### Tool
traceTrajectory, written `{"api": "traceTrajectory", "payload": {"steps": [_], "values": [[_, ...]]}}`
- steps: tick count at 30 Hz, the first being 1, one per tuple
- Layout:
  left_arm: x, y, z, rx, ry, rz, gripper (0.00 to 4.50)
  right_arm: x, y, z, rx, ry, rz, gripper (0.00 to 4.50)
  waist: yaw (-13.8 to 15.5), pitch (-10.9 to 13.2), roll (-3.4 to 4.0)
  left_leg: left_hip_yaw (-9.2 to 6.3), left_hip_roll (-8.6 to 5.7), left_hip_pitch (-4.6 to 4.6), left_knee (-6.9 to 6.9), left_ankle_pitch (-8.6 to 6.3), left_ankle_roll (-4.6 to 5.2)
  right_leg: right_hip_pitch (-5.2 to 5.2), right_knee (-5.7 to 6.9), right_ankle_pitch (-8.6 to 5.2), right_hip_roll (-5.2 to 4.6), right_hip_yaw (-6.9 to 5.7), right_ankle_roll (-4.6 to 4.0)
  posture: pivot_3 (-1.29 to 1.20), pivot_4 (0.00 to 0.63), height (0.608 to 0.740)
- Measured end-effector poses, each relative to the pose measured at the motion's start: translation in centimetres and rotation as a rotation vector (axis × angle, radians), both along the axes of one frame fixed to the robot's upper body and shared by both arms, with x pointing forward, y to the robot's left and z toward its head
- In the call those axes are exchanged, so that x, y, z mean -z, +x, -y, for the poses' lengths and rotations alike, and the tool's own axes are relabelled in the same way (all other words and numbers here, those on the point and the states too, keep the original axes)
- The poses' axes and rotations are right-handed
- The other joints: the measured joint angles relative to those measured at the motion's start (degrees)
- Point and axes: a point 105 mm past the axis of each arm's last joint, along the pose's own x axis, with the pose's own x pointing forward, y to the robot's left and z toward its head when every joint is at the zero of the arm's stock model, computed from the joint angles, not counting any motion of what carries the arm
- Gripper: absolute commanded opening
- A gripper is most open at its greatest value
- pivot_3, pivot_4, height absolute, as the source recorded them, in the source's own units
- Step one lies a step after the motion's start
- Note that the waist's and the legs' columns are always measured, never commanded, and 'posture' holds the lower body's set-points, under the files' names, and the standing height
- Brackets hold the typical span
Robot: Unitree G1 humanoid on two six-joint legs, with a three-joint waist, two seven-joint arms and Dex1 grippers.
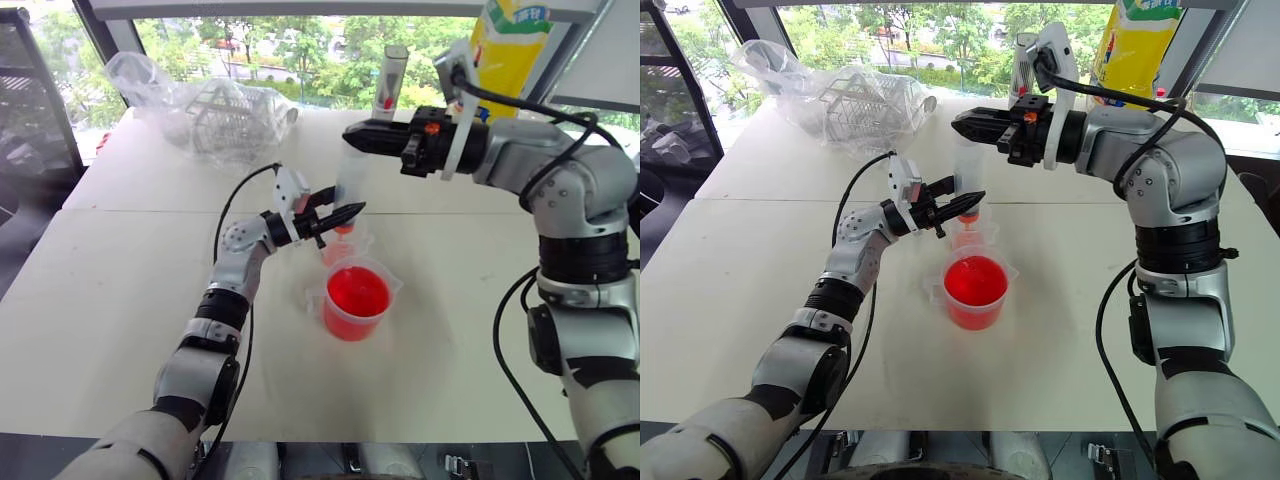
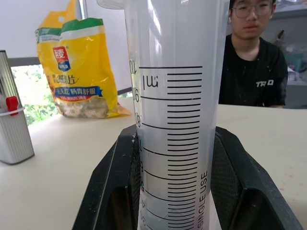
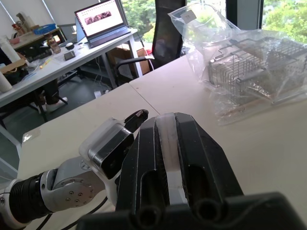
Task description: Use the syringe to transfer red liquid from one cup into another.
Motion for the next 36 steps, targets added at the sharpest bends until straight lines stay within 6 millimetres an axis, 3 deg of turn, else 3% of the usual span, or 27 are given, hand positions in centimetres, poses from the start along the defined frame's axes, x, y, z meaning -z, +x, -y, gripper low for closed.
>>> {"api": "traceTrajectory", "payload": {"steps": [35,36], "values": [[0.3,-0.1,0.2,0.02,0.011,-0.04,1.33,2.0,0.1,-0.5,0.023,-0.002,-0.03,0.02,-0.03,0.0,0.01,0.0,-0.02,0.01,0.04,0.0,0.0,0.0,0.08,0.0,0.01,-0.02,0.0,0.0,0.15,0.74],[0.2,-0.1,0.2,0.021,0.01,-0.038,1.33,2.0,0.0,-0.5,0.023,-0.003,-0.027,0.45,-0.04,0.0,0.0,0.0,-0.02,0.01,0.04,0.0,0.0,0.0,0.08,0.0,0.01,-0.02,0.0,0.0,0.15,0.74]]}}
